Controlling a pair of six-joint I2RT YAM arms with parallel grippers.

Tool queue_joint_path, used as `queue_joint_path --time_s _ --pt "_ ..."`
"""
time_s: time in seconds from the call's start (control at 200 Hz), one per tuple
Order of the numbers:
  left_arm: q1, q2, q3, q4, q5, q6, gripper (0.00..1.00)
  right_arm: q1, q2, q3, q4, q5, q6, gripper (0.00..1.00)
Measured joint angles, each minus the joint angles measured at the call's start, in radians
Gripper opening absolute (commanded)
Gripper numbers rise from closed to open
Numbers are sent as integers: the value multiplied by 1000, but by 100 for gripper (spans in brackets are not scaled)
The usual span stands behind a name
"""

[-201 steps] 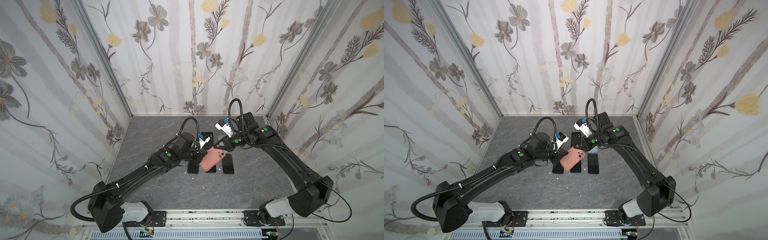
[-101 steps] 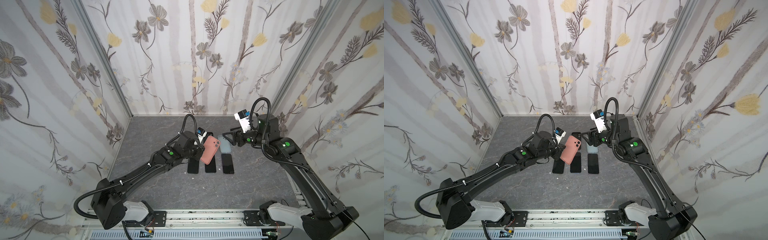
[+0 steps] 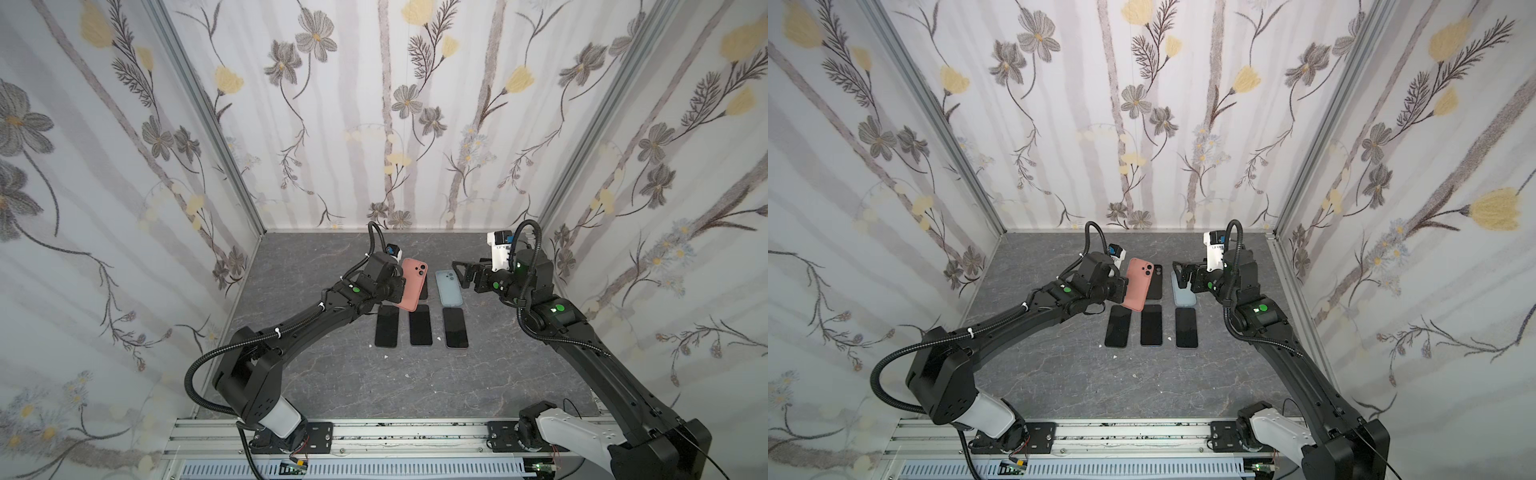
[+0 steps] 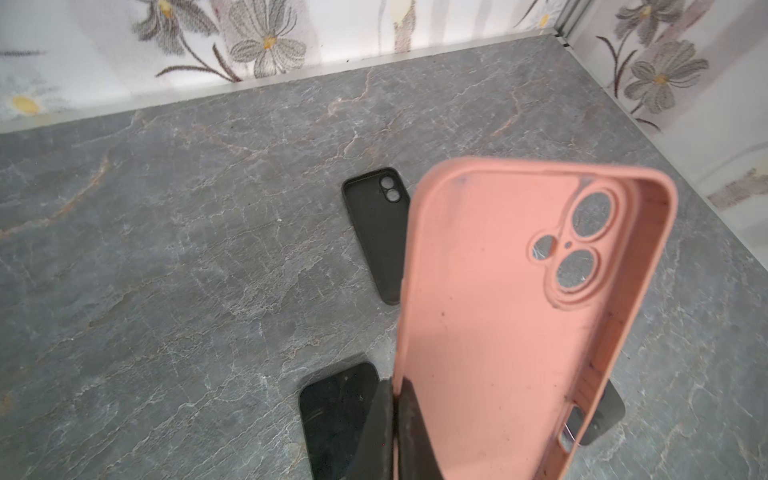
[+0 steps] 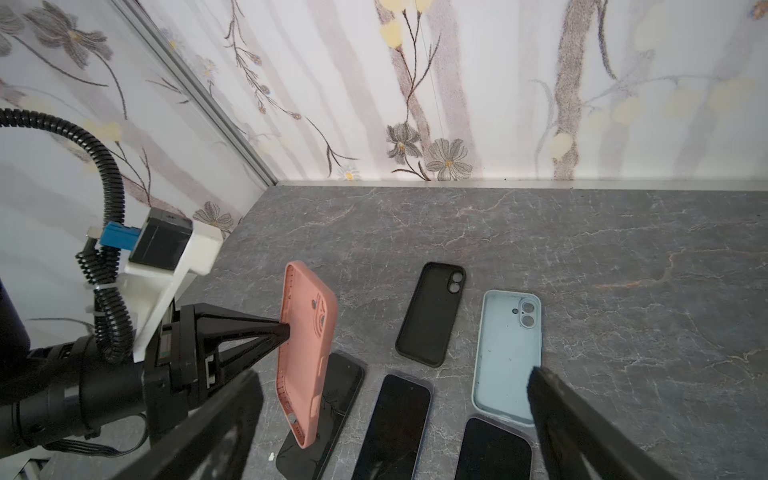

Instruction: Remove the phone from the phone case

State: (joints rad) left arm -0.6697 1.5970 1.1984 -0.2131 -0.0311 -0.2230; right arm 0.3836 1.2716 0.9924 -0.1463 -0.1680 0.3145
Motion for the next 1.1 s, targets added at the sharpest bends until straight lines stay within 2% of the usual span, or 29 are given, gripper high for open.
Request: queue_joint_path --time_s 0.21,0.295,0.505,0.754,1.099 --pt "74 125 54 0 47 -75 0 147 100 -7 51 129 13 100" --pt "96 172 78 2 69 -98 0 176 128 -23 96 172 35 100" --pt "137 295 184 -10 88 -134 0 182 227 -51 208 229 106 100" --pt "165 442 332 -87 85 -144 0 182 367 13 231 256 139 100" --pt "218 563 502 -244 82 -95 0 182 403 29 229 244 140 100"
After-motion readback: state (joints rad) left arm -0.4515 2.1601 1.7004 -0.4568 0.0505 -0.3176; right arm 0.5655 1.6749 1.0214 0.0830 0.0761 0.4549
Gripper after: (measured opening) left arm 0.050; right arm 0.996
